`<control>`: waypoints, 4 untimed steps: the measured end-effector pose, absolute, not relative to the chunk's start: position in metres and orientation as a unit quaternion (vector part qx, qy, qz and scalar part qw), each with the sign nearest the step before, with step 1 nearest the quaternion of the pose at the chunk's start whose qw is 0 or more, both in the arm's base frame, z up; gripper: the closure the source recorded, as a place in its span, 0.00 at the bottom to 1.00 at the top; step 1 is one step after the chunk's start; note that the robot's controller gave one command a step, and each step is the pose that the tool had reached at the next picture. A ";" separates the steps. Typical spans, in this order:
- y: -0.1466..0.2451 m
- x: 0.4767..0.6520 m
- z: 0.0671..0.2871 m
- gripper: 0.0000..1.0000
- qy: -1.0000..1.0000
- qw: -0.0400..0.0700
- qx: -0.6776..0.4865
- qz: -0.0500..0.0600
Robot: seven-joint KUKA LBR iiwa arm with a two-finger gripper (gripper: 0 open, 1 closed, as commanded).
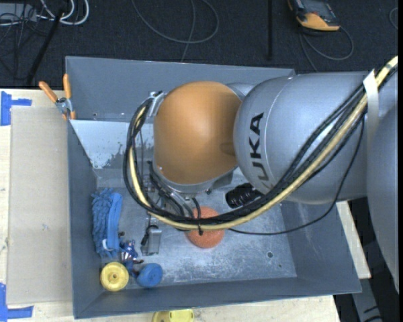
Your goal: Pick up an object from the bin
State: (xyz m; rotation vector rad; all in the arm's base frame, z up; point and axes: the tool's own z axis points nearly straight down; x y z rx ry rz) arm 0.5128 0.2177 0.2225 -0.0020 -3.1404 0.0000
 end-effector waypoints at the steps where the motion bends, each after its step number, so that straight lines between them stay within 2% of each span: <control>1: 0.187 0.542 0.207 0.00 -1.000 -0.001 0.014 -0.001; 2: 0.177 0.549 0.202 0.00 -1.000 -0.001 0.014 0.000; 3: 0.191 0.542 0.199 0.00 -1.000 0.001 0.016 0.001; 4: 0.165 0.542 0.188 0.00 -0.992 0.000 0.122 -0.001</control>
Offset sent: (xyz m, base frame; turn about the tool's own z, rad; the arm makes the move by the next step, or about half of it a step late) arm 0.0544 -0.0448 -0.0558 0.0445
